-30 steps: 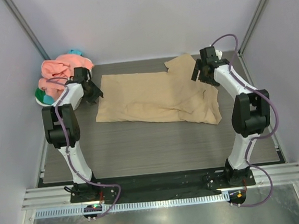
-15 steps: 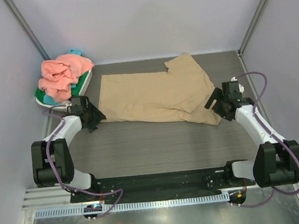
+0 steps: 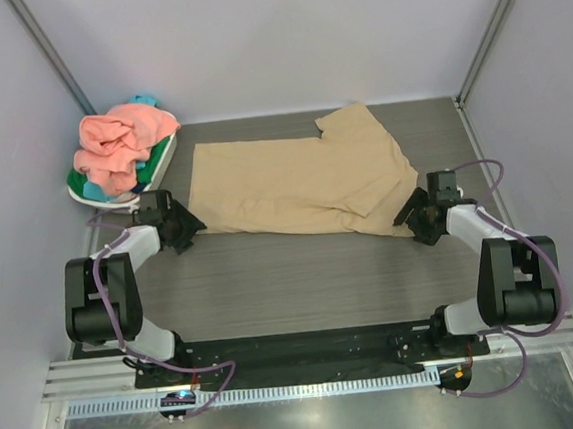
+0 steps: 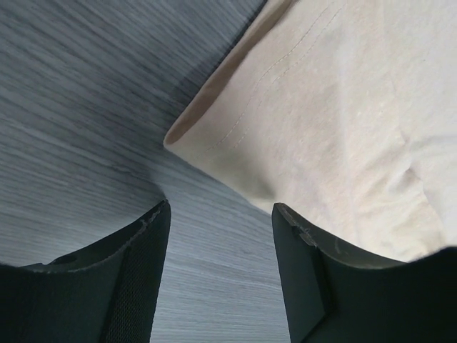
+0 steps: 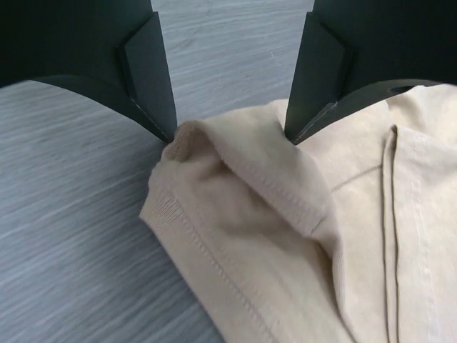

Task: Fold and stack the t-shirts

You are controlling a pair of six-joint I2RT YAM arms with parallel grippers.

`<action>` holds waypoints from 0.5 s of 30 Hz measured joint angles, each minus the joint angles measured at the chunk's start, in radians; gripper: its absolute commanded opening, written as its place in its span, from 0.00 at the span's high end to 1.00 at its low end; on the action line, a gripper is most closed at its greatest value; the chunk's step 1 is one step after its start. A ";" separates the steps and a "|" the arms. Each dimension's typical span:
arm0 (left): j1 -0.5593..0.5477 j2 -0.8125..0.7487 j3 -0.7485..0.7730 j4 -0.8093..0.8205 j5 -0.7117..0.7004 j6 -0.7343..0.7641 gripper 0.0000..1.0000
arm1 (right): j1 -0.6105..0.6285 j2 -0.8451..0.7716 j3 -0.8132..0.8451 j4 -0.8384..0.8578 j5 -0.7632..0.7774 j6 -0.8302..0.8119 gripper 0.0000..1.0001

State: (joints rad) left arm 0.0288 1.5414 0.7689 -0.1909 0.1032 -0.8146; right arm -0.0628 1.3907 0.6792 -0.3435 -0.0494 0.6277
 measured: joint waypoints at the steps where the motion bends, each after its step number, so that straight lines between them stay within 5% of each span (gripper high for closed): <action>1: 0.000 0.006 0.000 0.013 0.003 -0.003 0.42 | -0.010 0.011 0.005 0.011 -0.002 -0.001 0.41; 3: 0.000 0.013 0.000 0.028 0.003 -0.009 0.44 | -0.029 0.027 0.009 0.035 -0.002 -0.006 0.47; 7: 0.001 0.035 0.000 0.069 0.003 -0.023 0.51 | -0.049 0.043 0.003 0.060 0.005 -0.024 0.84; 10: 0.001 0.058 0.005 0.103 0.002 -0.031 0.63 | -0.052 0.051 -0.005 0.077 0.008 -0.029 0.99; 13: 0.002 0.097 0.024 0.121 -0.013 -0.033 0.98 | -0.052 0.055 -0.005 0.090 0.010 -0.032 0.99; 15: 0.003 0.121 0.046 0.123 -0.013 -0.030 1.00 | -0.052 0.056 -0.004 0.095 0.010 -0.031 0.99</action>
State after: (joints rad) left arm 0.0319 1.6623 0.8150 -0.0681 0.0906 -0.8444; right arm -0.1146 1.4471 0.6750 -0.2489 -0.0399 0.5972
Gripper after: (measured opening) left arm 0.031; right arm 0.058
